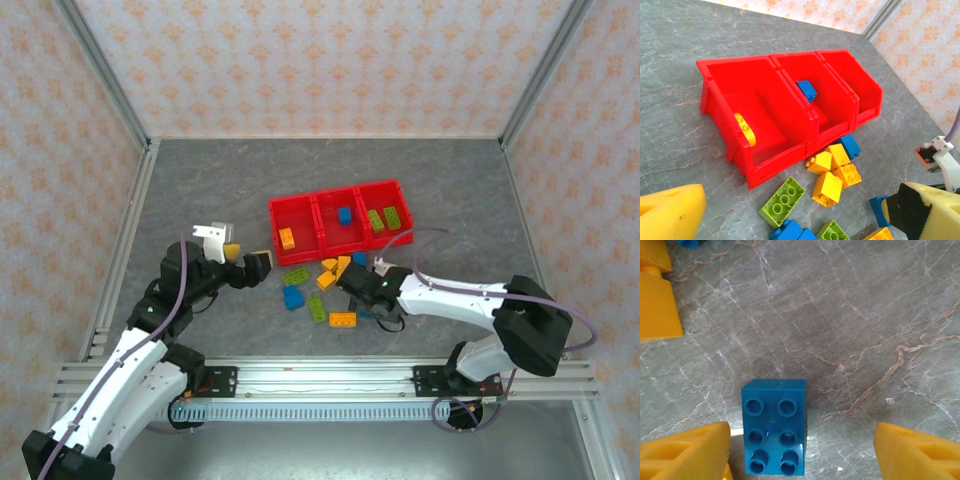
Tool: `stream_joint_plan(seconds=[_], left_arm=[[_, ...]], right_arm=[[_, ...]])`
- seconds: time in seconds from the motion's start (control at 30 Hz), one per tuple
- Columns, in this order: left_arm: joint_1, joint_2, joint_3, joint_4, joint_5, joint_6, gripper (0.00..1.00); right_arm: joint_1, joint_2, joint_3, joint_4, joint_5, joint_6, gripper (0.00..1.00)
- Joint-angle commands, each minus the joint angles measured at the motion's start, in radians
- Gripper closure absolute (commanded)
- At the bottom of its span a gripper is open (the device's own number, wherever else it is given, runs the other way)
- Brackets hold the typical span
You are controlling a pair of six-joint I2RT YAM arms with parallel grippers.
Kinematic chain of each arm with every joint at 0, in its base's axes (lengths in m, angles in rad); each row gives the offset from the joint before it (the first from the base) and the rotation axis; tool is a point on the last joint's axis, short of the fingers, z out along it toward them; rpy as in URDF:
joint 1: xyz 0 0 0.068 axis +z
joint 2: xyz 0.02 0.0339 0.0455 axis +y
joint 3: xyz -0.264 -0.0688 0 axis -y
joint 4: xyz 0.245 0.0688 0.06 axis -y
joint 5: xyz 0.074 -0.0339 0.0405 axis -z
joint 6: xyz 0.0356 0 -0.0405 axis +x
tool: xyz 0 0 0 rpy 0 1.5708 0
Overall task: Sort the legos into containers by color
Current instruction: Pick up the lego from the bottom-center of the table, then place the lego in the container.
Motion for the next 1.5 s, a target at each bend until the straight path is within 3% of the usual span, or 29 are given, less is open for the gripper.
stream_joint_plan(seconds=[0.0, 0.23, 0.37, 0.67, 0.87, 1.1, 1.23, 1.47], left_arm=[[-0.009, -0.027, -0.018, 0.035, 0.012, 0.031, 0.01], [-0.021, -0.032, -0.018, 0.033, 0.011, 0.032, 0.01], [-0.023, -0.026, -0.016, 0.031, 0.0, 0.026, 0.01], [-0.026, -0.024, -0.015, 0.025, -0.011, 0.024, 0.01], [-0.026, -0.02, -0.013, 0.023, -0.016, 0.02, 0.01], [-0.027, -0.026, -0.013, 0.024, -0.016, 0.02, 0.01], [-0.027, -0.029, -0.013, 0.025, -0.016, 0.02, 0.01], [-0.031, -0.03, -0.013, 0.023, -0.015, 0.02, 0.01]], right_arm=[[0.003, 0.039, -0.013, 0.027, 0.052, 0.006, 0.27], [0.001, 0.078, -0.028, 0.082, 0.039, -0.025, 0.32], [0.001, 0.069, -0.048, 0.098, 0.041, -0.039, 0.44], [-0.028, 0.044, -0.064, 0.137, 0.024, -0.111, 0.6], [-0.03, -0.025, 0.099, 0.044, -0.001, -0.211, 0.8], [-0.047, -0.039, 0.383, -0.088, 0.09, -0.318, 0.82], [-0.114, 0.024, 0.552, -0.108, 0.143, -0.435, 0.82], [-0.248, 0.228, 0.718, -0.037, 0.028, -0.656, 0.78]])
